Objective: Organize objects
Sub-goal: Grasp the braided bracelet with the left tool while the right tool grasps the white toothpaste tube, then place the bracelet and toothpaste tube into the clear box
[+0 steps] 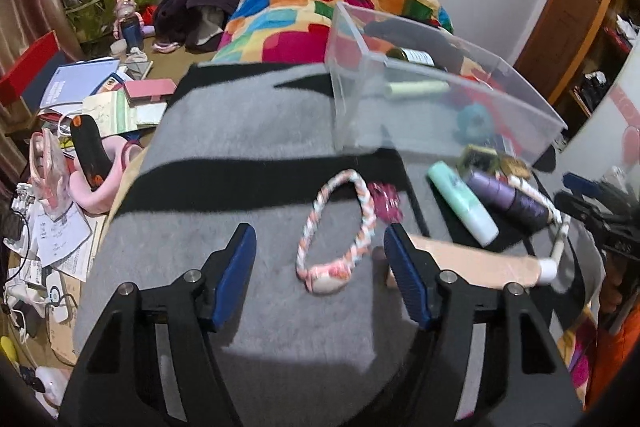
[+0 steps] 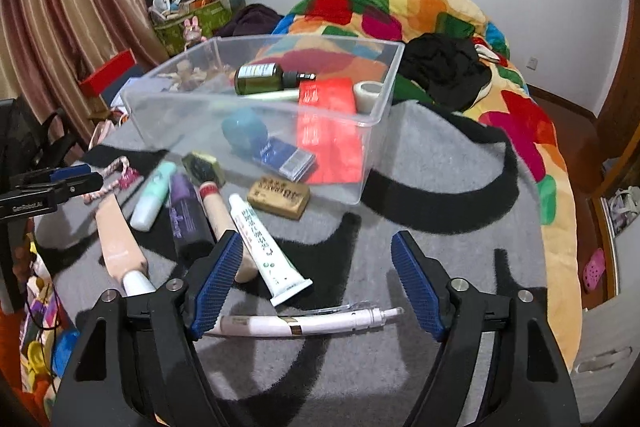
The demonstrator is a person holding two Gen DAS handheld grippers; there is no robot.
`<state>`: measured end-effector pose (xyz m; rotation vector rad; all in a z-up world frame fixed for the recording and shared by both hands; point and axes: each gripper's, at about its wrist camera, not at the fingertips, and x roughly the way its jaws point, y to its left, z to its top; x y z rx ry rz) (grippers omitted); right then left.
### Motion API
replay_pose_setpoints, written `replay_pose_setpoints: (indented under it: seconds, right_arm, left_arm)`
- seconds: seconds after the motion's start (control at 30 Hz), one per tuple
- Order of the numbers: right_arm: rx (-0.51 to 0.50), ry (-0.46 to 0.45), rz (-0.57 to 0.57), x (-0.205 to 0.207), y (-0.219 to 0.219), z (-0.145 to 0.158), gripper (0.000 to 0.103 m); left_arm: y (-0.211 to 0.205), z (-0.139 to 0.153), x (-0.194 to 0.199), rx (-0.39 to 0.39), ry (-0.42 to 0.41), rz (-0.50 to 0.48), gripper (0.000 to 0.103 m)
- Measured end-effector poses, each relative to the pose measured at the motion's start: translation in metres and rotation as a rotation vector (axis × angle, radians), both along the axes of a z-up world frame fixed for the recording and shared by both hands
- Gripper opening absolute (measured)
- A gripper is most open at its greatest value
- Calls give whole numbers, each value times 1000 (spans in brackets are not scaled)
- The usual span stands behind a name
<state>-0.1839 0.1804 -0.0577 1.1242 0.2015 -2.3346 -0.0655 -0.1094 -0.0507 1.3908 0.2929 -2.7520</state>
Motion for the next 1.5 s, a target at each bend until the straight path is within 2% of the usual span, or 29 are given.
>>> replay_pose_setpoints:
  seconds: [0.1, 0.17, 0.33, 0.4, 0.43, 0.6, 0.73, 0.9, 1.13, 1.23, 1.5]
  right_arm:
    - [0, -16, 29, 2, -6, -5, 66]
    - [-3, -22, 57, 3, -10, -6, 59]
    - [-26, -39, 32, -3, -9, -3, 46]
    - [-13, -38, 23, -7, -8, -4, 46]
    - [-2, -37, 22, -8, -10, -4, 45]
    - [55, -44, 67, -5, -22, -14, 44]
    - [39, -54, 82, -6, -25, -12, 35]
    - [44, -35, 114, -2, -31, -11, 30]
    - [27, -38, 143, 11, -21, -7, 19]
    - [14, -33, 144, 17, -13, -3, 11]
    - [35, -21, 155, 19, -12, 2, 11]
  left_arm:
    - [3, -1, 9, 0, 17, -12, 67]
    - [5, -2, 14, -8, 29, -11, 67]
    - [12, -3, 17, -64, 47, 12, 57]
    - [12, -5, 17, -86, 58, 21, 46]
    - [13, -5, 17, -98, 62, 26, 44]
    - [11, -6, 18, -106, 76, 35, 23]
    - [7, -5, 19, -86, 82, 47, 22]
    - [9, 3, 21, -77, 100, 47, 21]
    - [17, 40, 26, -74, 197, 32, 21]
    - [22, 55, 25, -78, 236, 21, 21]
    - [31, 88, 12, -49, 313, 1, 21]
